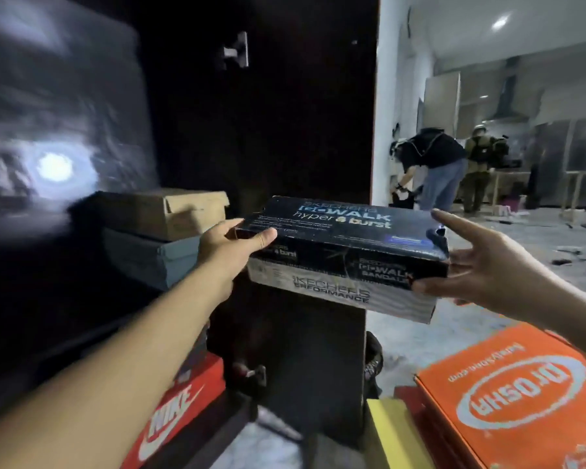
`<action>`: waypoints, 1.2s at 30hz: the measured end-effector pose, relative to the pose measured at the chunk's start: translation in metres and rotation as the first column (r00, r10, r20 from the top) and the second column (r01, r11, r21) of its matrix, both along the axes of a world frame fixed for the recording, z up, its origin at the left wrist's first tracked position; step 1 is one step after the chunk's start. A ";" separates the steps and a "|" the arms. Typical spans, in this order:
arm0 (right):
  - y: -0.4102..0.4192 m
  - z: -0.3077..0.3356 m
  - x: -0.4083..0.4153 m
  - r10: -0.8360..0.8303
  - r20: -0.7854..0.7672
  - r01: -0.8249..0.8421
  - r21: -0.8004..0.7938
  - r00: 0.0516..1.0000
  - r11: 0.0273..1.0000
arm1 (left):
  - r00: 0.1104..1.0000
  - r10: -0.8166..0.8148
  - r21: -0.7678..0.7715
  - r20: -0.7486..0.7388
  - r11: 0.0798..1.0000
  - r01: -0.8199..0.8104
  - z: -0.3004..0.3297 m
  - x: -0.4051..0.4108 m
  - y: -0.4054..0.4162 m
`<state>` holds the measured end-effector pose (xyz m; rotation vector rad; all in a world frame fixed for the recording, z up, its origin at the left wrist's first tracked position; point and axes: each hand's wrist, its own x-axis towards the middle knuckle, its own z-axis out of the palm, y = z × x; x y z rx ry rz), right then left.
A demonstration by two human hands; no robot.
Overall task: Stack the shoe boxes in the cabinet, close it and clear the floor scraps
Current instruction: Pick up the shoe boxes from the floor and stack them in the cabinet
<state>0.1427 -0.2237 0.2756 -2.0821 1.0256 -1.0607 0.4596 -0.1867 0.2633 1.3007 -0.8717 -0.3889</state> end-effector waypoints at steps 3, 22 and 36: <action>-0.003 0.015 0.050 0.052 0.005 -0.052 -0.059 0.999 0.997 | 0.992 0.090 -0.023 -0.086 0.996 -0.092 0.023 0.045 0.003; -0.057 0.113 0.336 0.095 0.118 -0.053 -0.314 0.988 0.948 | 0.984 0.157 0.025 -0.078 0.987 -0.156 0.137 0.219 -0.037; -0.130 0.110 0.408 0.318 -0.191 -0.371 -0.487 0.929 0.791 | 0.948 0.214 0.144 0.237 0.957 -0.252 0.136 0.234 -0.044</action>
